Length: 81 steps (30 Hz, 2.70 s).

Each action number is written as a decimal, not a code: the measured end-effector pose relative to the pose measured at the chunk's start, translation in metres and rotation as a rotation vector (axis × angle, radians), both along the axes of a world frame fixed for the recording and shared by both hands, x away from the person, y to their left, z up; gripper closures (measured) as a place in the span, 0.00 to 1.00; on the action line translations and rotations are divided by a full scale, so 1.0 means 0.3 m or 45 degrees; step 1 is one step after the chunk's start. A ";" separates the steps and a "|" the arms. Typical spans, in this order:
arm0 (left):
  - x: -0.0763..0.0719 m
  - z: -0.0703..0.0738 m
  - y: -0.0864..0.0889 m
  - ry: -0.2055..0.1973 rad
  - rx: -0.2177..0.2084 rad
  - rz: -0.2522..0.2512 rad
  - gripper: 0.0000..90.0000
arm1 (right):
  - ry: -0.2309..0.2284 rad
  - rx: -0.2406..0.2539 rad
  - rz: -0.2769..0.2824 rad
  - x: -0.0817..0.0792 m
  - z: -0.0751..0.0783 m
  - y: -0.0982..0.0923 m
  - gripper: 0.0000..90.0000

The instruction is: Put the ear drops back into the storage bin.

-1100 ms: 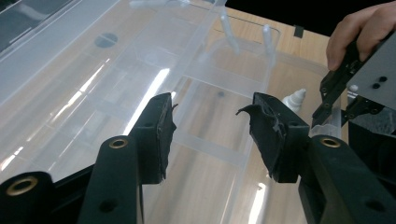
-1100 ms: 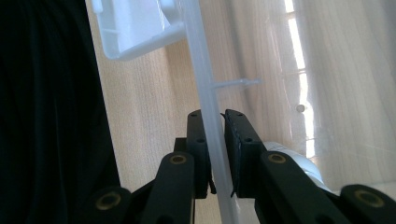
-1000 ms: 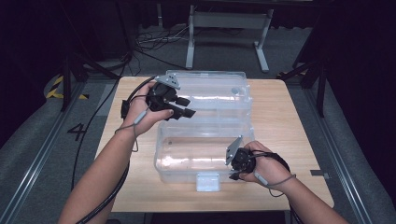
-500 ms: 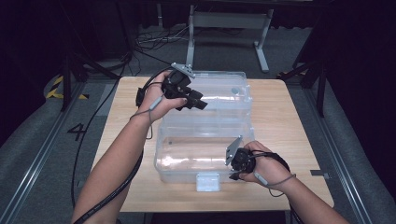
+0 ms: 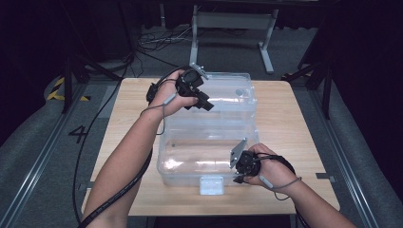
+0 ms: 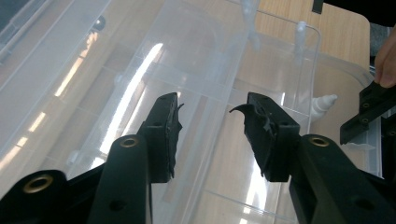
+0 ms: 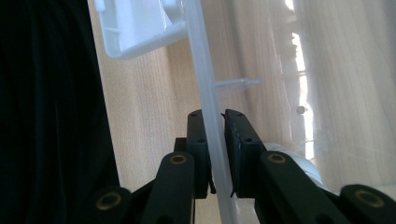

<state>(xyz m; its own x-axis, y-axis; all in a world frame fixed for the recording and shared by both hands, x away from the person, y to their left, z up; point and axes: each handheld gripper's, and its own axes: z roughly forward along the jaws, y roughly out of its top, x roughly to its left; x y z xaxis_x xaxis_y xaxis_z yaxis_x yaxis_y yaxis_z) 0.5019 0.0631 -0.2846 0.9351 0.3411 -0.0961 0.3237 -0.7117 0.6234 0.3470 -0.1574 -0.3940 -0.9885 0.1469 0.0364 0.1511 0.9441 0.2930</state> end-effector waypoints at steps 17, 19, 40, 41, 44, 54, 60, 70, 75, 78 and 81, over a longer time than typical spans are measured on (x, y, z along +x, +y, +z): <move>-0.022 -0.028 -0.045 0.020 0.042 -0.049 0.80 | 0.008 0.004 -0.012 -0.002 0.000 -0.004 0.90; -0.025 -0.028 -0.043 0.005 0.042 -0.033 0.86 | 0.009 0.004 -0.014 -0.002 0.000 -0.004 0.90; -0.104 0.002 -0.045 -0.025 0.047 -0.088 0.94 | -0.018 0.021 -0.014 -0.004 -0.004 -0.005 0.90; -0.109 0.004 -0.045 -0.027 0.048 -0.093 0.94 | -0.016 0.019 -0.016 -0.004 -0.004 -0.005 0.90; -0.126 0.008 -0.043 -0.031 0.054 -0.109 0.94 | -0.015 0.019 -0.016 -0.004 -0.004 -0.005 0.90; -0.178 0.015 -0.042 -0.045 0.068 -0.143 0.95 | -0.023 0.020 -0.033 -0.011 -0.004 -0.005 0.90; -0.203 0.016 -0.042 -0.058 0.079 -0.162 0.95 | -0.035 0.023 -0.017 -0.010 -0.004 -0.006 0.90; -0.244 0.011 -0.041 -0.060 0.080 -0.192 0.96 | -0.038 0.018 -0.029 -0.015 -0.003 -0.006 0.90; -0.260 0.009 -0.041 -0.058 0.084 -0.210 0.96 | -0.047 0.026 -0.026 -0.017 -0.004 -0.008 0.90; -0.272 0.005 -0.041 -0.059 0.084 -0.218 0.96 | -0.069 0.025 -0.023 -0.023 -0.004 -0.008 0.90; -0.285 0.002 -0.044 -0.057 0.087 -0.232 0.97 | -0.071 0.023 -0.028 -0.024 -0.004 -0.008 0.90</move>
<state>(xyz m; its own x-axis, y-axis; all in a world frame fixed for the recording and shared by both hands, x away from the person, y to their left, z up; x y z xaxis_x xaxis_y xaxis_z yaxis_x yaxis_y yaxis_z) 0.4164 0.0499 -0.2841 0.9848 0.1700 -0.0357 0.1588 -0.7973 0.5824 0.3397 -0.1598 -0.3951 -0.9856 0.1683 -0.0155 0.1547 0.9353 0.3183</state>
